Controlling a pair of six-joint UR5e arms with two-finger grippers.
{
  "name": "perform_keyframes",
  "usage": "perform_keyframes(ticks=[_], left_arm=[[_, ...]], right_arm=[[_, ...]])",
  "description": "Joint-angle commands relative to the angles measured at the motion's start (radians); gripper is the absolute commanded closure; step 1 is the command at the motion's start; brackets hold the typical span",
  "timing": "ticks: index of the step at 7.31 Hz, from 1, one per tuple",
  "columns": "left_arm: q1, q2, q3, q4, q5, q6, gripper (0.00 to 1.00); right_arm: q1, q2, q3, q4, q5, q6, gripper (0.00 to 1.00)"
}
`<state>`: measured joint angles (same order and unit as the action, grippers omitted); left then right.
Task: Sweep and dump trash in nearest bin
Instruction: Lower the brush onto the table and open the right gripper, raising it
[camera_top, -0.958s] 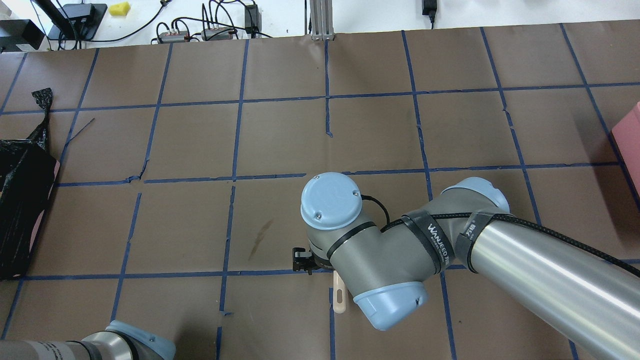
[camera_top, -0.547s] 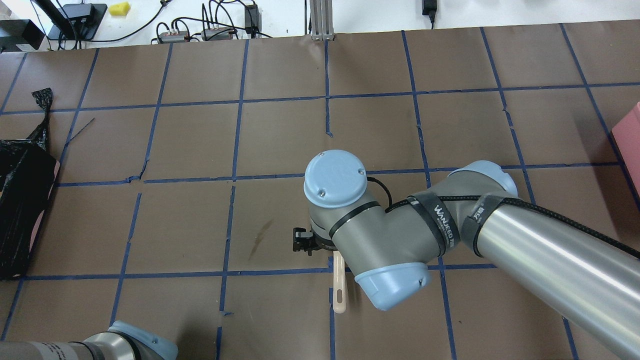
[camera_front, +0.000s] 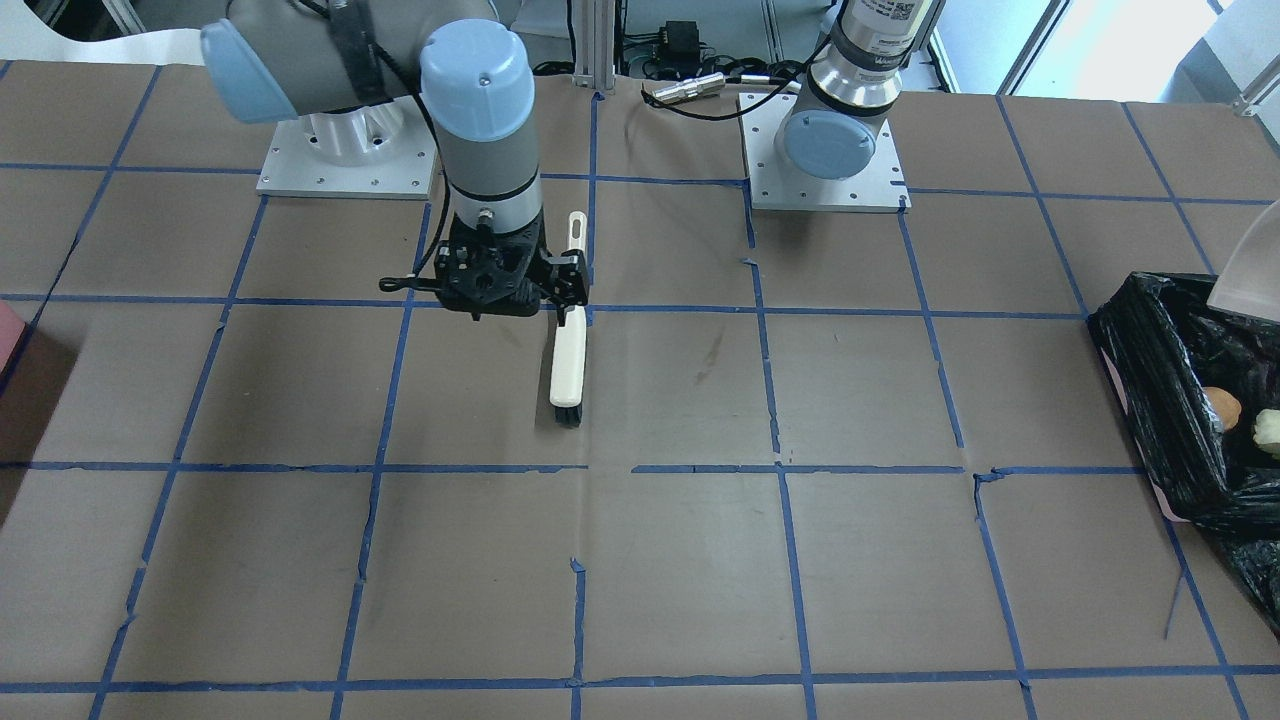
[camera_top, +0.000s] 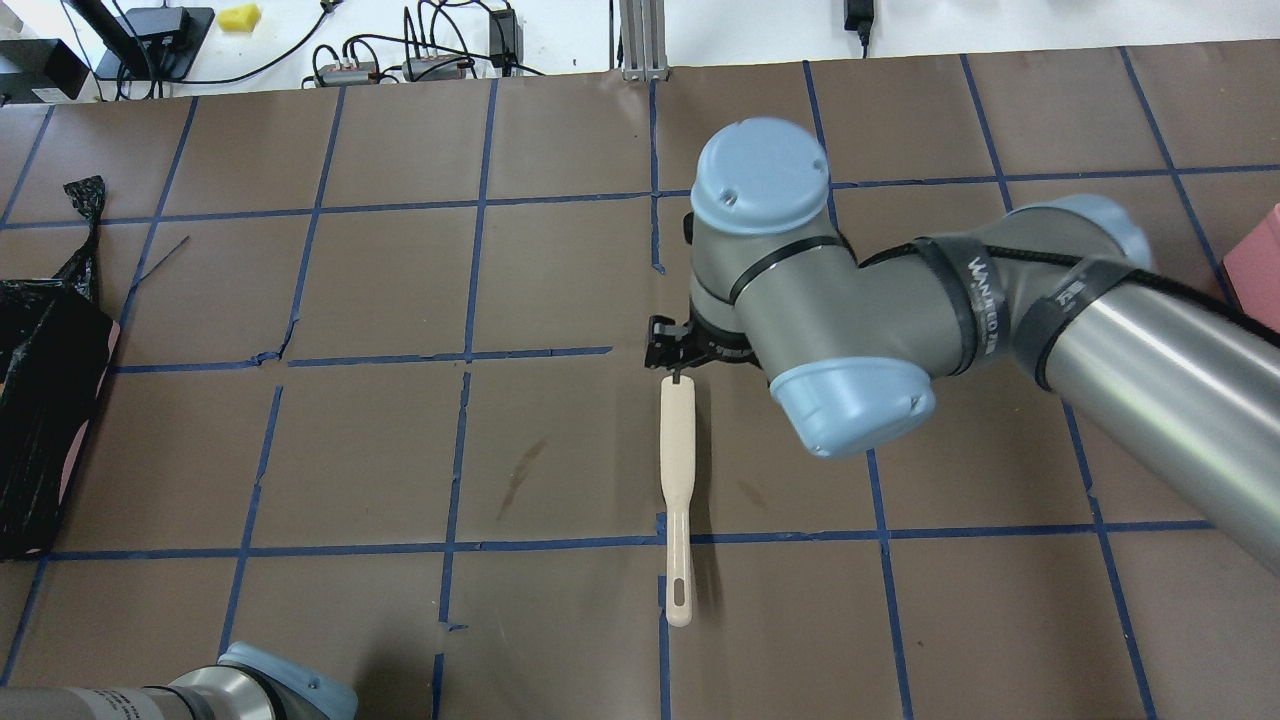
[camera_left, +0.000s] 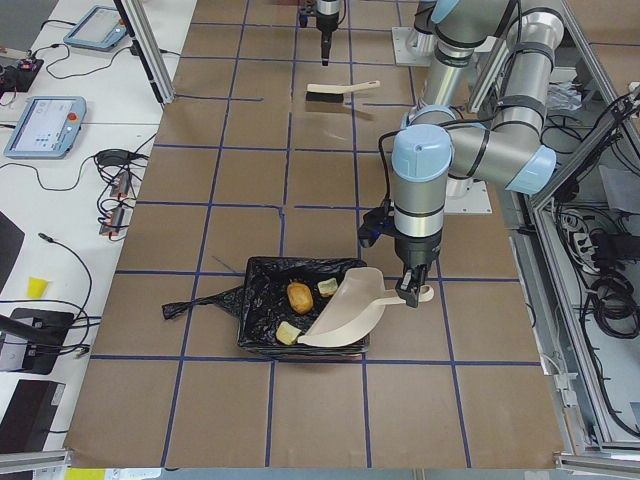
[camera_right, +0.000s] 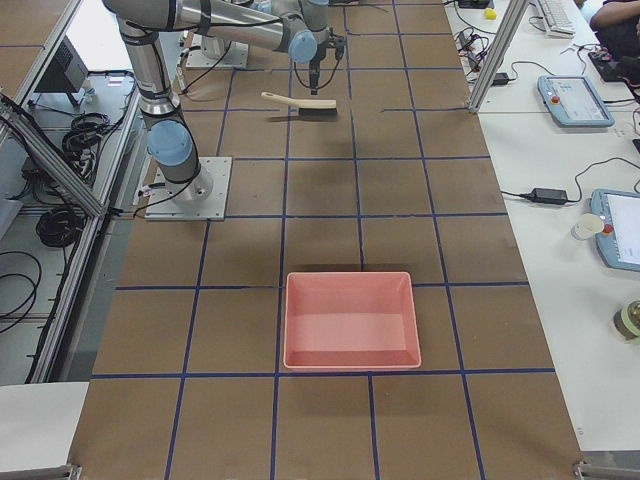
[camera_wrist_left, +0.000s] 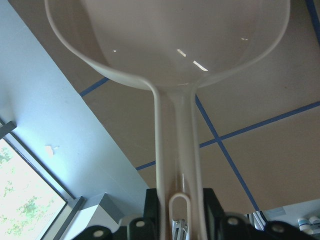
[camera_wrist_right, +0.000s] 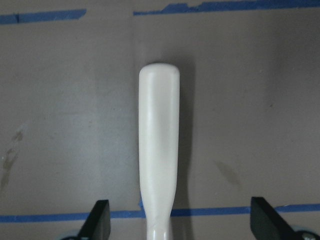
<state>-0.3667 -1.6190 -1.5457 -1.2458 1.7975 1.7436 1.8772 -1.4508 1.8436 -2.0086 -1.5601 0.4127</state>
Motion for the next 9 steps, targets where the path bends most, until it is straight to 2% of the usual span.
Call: perform_keyframes(ticks=[1, 3, 4, 6, 7, 9], left_arm=[[-0.005, 0.042, 0.035, -0.09, -0.114, -0.009, 1.0], [-0.068, 0.073, 0.015, -0.128, -0.235, -0.031, 1.0], [-0.146, 0.073, 0.007, -0.132, -0.253, -0.07, 1.0], [-0.245, 0.073, -0.031, -0.127, -0.266, -0.157, 1.0], [-0.305, 0.073, -0.057, -0.116, -0.271, -0.176, 1.0], [-0.455, 0.064, -0.074, -0.115, -0.271, -0.336, 1.0]], right_arm=[[-0.108, -0.011, -0.151, 0.097, -0.003, -0.014, 0.0], [-0.194, -0.007, -0.335, 0.27, -0.041, -0.131, 0.0], [-0.24, -0.005, -0.361, 0.312, -0.044, -0.168, 0.0], [-0.302, -0.003, -0.359, 0.312, -0.046, -0.256, 0.0], [-0.314, 0.0, -0.354, 0.311, -0.043, -0.259, 0.0], [-0.31, -0.002, -0.353, 0.303, -0.032, -0.261, 0.0]])
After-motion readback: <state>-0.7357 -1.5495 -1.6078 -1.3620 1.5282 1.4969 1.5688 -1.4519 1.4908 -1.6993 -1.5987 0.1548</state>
